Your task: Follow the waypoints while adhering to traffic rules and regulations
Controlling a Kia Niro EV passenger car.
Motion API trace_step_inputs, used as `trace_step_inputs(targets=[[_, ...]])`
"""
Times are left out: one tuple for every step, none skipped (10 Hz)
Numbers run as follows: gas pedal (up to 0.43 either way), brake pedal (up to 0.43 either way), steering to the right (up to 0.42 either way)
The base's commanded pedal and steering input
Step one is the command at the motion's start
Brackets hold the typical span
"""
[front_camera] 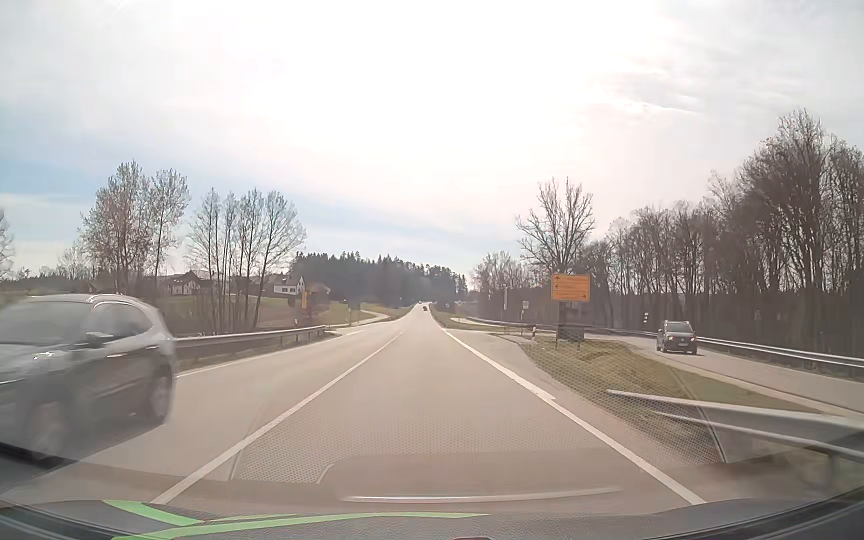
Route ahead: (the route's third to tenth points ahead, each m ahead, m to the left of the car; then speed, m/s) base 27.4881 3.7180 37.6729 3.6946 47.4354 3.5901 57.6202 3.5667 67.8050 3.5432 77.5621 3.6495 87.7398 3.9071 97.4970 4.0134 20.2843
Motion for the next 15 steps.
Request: trace_step_inputs(targets=[[0.169,0.000,0.000],[0.169,0.000,0.000],[0.169,0.000,0.000],[0.169,0.000,0.000],[0.169,0.000,0.000],[0.169,0.000,0.000],[0.169,0.000,0.000],[0.169,0.000,0.000],[0.169,0.000,0.000],[0.169,0.000,0.000],[0.169,0.000,0.000],[0.169,0.000,0.000],[0.177,0.000,0.000],[0.177,0.000,0.000],[0.177,0.000,0.000]])
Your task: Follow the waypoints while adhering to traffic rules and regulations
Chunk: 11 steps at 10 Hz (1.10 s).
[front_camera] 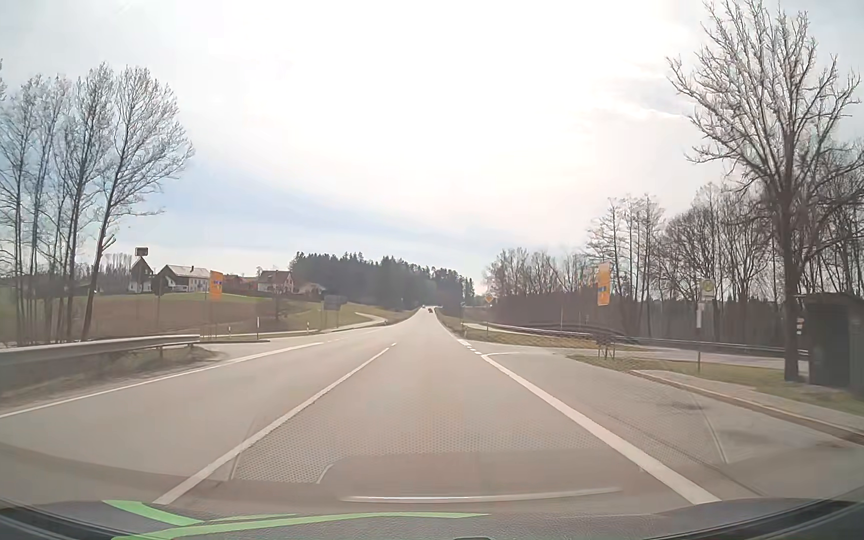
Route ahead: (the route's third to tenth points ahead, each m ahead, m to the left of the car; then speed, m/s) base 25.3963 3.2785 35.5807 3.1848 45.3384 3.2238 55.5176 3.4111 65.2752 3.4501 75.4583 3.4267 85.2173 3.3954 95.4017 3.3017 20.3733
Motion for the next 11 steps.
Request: trace_step_inputs(targets=[[0.177,0.000,0.000],[0.177,0.000,0.000],[0.177,0.000,0.000],[0.177,0.000,0.000],[0.177,0.000,0.000],[0.177,0.000,0.001],[0.177,0.000,0.003],[0.177,0.000,0.004],[0.177,0.000,0.005],[0.177,0.000,0.004],[0.189,0.000,0.004]])
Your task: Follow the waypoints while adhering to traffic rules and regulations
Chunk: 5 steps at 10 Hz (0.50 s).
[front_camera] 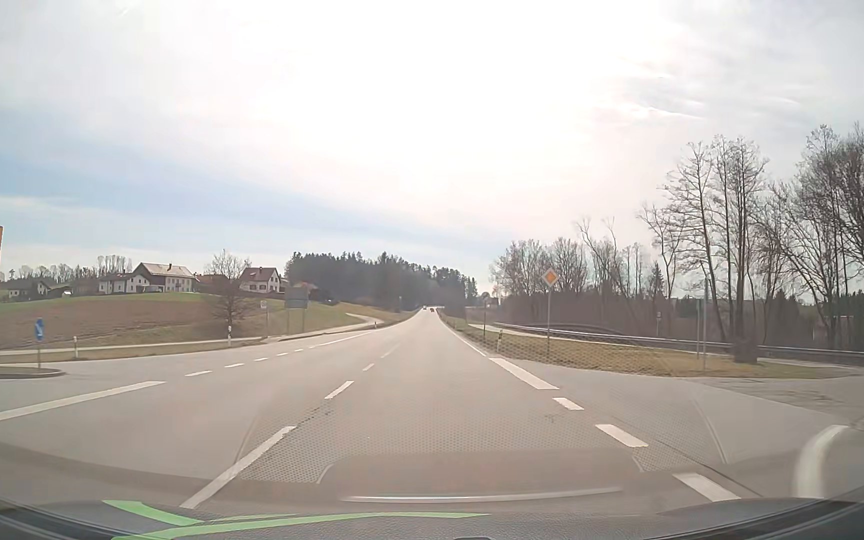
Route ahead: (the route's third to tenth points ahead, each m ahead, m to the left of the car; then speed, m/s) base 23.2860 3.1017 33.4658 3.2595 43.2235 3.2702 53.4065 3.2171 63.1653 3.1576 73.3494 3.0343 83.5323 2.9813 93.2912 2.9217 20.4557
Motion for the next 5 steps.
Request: trace_step_inputs(targets=[[0.189,0.000,0.004],[0.189,0.000,0.004],[0.189,0.000,0.004],[0.189,0.000,0.004],[0.189,0.000,0.004]])
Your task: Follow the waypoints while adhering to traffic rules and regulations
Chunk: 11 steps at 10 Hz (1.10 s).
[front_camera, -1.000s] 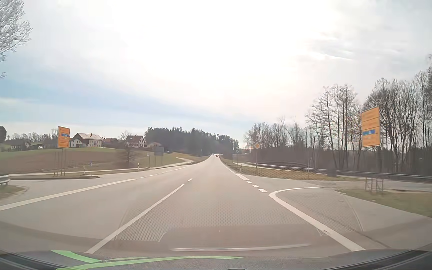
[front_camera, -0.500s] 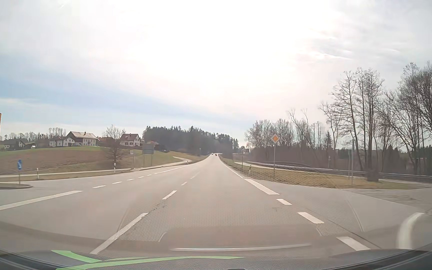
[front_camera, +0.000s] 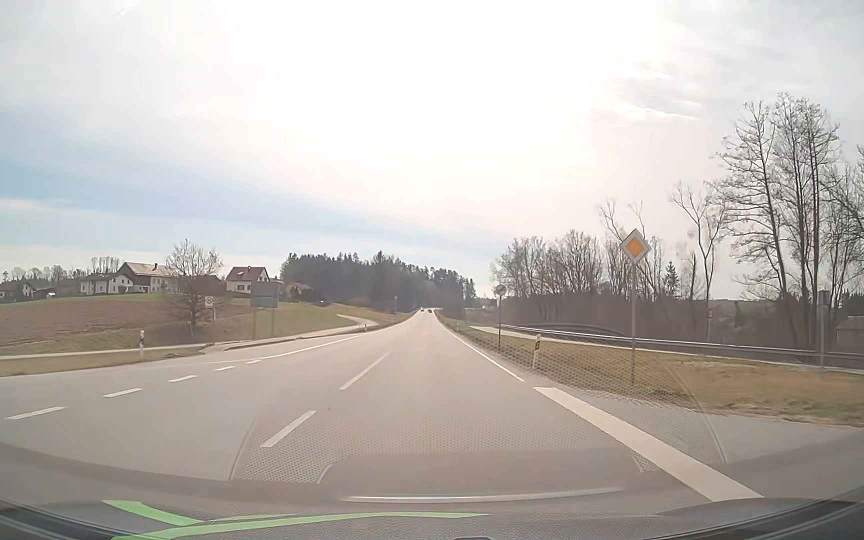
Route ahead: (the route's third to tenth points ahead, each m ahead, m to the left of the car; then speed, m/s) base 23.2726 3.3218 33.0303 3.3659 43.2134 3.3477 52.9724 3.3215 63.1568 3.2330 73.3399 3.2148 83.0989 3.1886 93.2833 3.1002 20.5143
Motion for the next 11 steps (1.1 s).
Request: trace_step_inputs(targets=[[0.189,0.000,0.004],[0.209,0.000,0.003],[0.209,0.000,0.003],[0.209,0.000,0.003],[0.209,0.000,0.003],[0.209,0.000,0.003],[0.209,0.000,0.003],[0.220,0.000,0.003],[0.228,0.000,0.003],[0.228,0.000,0.002],[0.240,0.000,0.002]])
